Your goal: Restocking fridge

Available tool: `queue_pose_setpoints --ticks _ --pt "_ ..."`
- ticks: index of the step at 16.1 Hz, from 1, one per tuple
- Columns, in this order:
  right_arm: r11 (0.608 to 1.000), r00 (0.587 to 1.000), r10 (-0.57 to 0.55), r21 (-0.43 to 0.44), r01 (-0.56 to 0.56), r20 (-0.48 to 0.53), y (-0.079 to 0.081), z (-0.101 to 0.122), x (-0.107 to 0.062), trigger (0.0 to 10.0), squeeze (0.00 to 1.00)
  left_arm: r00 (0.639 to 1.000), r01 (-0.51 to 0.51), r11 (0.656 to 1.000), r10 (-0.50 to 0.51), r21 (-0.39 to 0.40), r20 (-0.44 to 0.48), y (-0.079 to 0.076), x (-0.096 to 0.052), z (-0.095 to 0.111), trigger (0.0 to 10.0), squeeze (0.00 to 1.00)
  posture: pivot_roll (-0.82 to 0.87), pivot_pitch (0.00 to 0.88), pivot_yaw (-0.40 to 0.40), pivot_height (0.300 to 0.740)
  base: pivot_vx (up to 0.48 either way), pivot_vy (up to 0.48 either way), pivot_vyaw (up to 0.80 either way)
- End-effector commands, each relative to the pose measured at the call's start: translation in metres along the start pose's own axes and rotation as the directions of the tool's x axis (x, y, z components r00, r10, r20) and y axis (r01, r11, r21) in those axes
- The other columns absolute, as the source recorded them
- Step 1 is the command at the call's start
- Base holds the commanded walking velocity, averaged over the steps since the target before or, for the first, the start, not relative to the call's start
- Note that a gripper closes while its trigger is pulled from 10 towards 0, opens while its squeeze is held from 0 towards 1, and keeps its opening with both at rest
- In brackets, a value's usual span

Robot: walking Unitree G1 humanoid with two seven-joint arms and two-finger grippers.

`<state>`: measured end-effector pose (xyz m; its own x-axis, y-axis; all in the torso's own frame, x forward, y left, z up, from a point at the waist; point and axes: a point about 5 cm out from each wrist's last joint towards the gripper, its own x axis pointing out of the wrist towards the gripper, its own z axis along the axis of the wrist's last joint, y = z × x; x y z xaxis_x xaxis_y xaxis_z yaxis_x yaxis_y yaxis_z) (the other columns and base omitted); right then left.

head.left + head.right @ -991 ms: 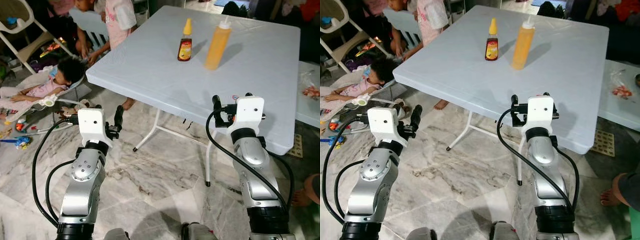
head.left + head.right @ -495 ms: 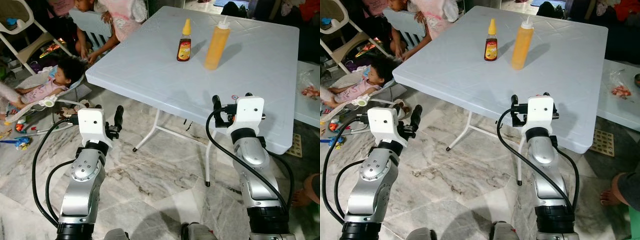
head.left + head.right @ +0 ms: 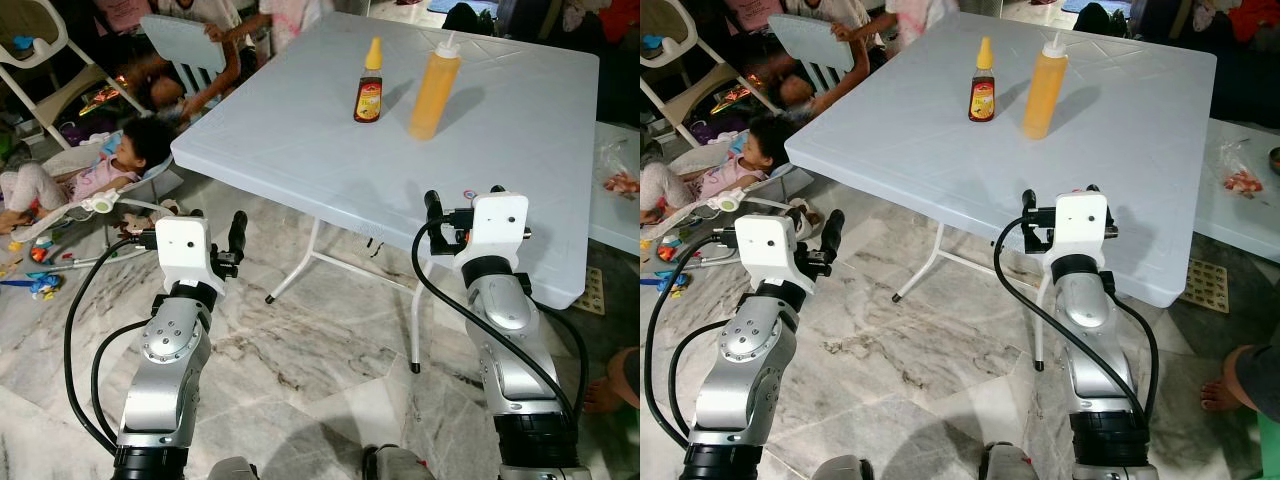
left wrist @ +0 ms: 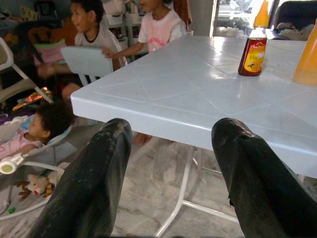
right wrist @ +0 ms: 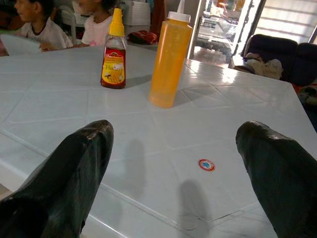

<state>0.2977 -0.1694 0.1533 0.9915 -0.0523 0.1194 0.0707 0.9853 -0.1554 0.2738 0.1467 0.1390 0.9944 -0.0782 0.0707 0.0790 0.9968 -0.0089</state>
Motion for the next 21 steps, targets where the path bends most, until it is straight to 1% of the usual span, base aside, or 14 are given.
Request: queue_pose_setpoints --ticks 1,7,8,9,11,17,20,21 --pt "1.000 1.000 -0.004 0.003 0.004 0.002 -0.0003 0.0007 0.0008 10.0 0.00 1.000 -0.006 1.000 0.006 0.010 -0.006 0.0026 0.0003 -0.0003 10.0 0.00 -0.03 0.077 0.039 0.740 0.000 0.000 0.00" --pt "1.000 1.000 -0.004 0.003 0.004 0.002 -0.0003 0.0007 0.0008 10.0 0.00 1.000 -0.006 1.000 0.006 0.010 -0.006 0.0026 0.0003 -0.0003 10.0 0.00 -0.03 0.077 0.039 0.740 0.000 0.000 0.00" --pt "1.000 1.000 0.003 -0.009 -0.003 0.004 0.0007 0.0010 0.0020 10.0 0.00 1.000 -0.001 1.000 0.001 0.016 -0.007 0.0022 0.0000 -0.0016 10.0 0.00 -0.03 0.084 0.041 0.740 0.000 0.000 0.00" --pt "1.000 1.000 0.008 0.001 -0.008 0.009 0.0018 0.0018 0.0031 10.0 0.00 1.000 0.005 1.000 -0.005 0.021 -0.010 0.0017 -0.0006 -0.0033 10.0 0.00 -0.03 0.085 0.041 0.740 0.000 0.000 0.00" --pt "1.000 1.000 0.014 0.012 -0.014 0.014 0.0036 0.0026 0.0024 10.0 0.00 1.000 0.028 1.000 -0.028 0.003 -0.003 -0.0004 -0.0013 -0.0022 10.0 0.00 -0.03 0.085 0.041 0.740 0.000 0.000 0.00" --pt "1.000 1.000 0.010 0.004 -0.010 0.015 0.0011 0.0025 0.0030 10.0 0.00 0.999 0.042 0.999 -0.042 -0.005 0.012 -0.0026 -0.0001 0.0001 10.0 0.00 -0.04 0.093 0.041 0.740 0.000 0.000 0.00" --pt "1.000 1.000 0.004 0.019 -0.004 0.004 0.0007 0.0010 0.0032 10.0 0.00 0.997 0.069 0.998 -0.068 -0.011 0.029 -0.0056 0.0002 0.0024 10.0 0.00 -0.04 0.092 0.045 0.740 0.316 0.000 0.00" --pt "1.000 1.000 0.005 0.018 -0.005 0.004 0.0010 0.0010 0.0034 10.0 0.00 0.997 0.068 0.998 -0.068 -0.011 0.030 -0.0054 0.0006 0.0026 10.0 0.00 -0.04 0.091 0.046 0.740 0.398 0.000 -0.57"
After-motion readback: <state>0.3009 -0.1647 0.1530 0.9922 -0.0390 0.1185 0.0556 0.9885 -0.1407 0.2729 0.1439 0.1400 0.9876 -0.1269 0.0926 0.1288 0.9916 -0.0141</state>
